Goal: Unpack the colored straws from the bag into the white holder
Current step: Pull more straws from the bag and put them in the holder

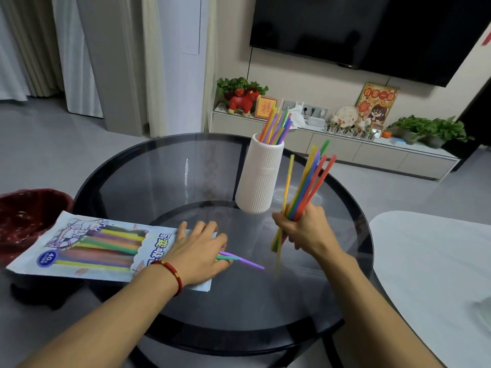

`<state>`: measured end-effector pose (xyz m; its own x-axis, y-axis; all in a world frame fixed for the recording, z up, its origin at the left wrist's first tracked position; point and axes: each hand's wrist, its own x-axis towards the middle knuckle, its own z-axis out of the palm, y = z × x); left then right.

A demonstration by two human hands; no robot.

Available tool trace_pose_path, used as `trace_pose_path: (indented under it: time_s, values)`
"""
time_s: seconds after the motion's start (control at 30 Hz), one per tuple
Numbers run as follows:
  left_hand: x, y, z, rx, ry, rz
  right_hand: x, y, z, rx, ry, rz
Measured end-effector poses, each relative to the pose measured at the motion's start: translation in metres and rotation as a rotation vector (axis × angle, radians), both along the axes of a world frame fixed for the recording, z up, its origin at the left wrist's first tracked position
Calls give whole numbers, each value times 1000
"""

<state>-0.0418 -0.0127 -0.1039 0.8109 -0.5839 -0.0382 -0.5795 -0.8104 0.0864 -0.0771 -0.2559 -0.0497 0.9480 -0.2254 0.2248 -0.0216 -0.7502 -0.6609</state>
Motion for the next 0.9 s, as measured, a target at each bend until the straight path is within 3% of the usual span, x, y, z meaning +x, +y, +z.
trace_pose_path:
  time_s: [0.23, 0.4, 0.57, 0.77, 0.9]
  values:
    - [-1, 0, 0, 3, 8, -2, 3, 8, 4, -40, -316, -19]
    - [-2, 0, 1, 1, 18, -3, 6, 10, -4, -33, -420, -142]
    - [-3, 1, 3, 18, 27, -7, 5, 11, -13, -51, -524, -124]
    - [-3, 0, 3, 18, 27, -9, 3, 14, -33, -120, -445, -84]
    - [-2, 1, 3, 18, 28, -13, 2, 15, -30, -30, -448, -92]
